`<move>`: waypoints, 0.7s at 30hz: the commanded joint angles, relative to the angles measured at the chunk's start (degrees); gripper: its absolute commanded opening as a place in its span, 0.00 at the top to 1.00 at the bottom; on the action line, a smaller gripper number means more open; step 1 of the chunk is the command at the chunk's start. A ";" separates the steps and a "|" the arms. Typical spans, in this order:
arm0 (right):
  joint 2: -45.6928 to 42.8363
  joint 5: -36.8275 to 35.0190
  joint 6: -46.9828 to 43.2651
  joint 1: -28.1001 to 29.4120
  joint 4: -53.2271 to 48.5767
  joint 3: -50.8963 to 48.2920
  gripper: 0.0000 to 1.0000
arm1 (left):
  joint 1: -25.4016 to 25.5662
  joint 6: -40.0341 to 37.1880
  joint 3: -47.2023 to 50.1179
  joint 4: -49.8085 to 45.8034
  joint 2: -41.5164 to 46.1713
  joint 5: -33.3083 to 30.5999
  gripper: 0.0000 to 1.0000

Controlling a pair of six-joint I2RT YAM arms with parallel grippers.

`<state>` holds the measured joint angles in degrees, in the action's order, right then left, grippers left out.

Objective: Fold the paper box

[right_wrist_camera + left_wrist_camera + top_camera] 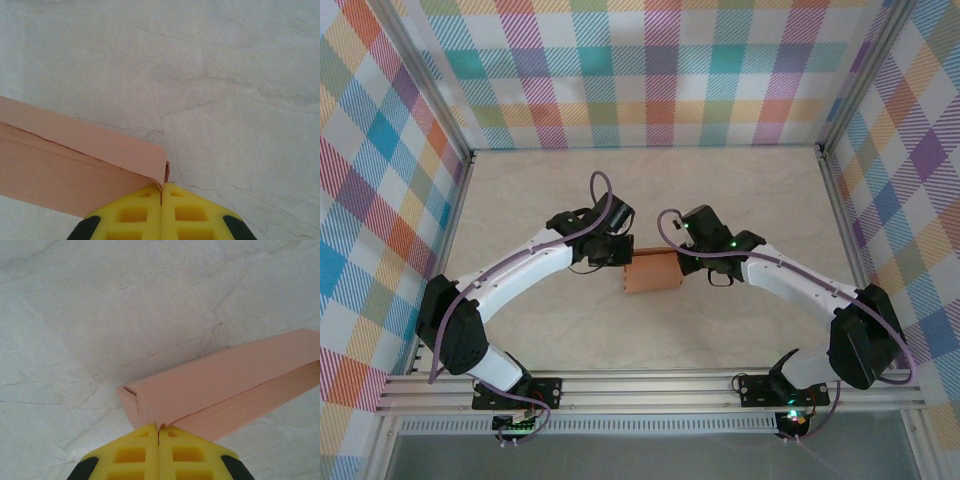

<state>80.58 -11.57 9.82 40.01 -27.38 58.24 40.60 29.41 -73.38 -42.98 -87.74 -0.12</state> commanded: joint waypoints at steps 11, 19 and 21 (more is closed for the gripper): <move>2.37 -2.08 -2.44 2.39 -3.88 3.46 1.00 | -5.47 7.24 2.22 6.42 1.20 11.89 1.00; 3.54 -2.67 -3.30 3.05 -3.59 4.17 1.00 | -7.41 11.48 2.81 9.74 1.83 16.88 1.00; 3.70 -2.67 -3.32 3.13 -3.47 4.16 1.00 | -7.72 11.90 2.86 9.76 1.87 17.23 1.00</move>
<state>83.09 -16.01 7.88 42.04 -29.95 61.21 33.23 39.05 -71.00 -37.10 -87.68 12.60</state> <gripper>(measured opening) 0.045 0.041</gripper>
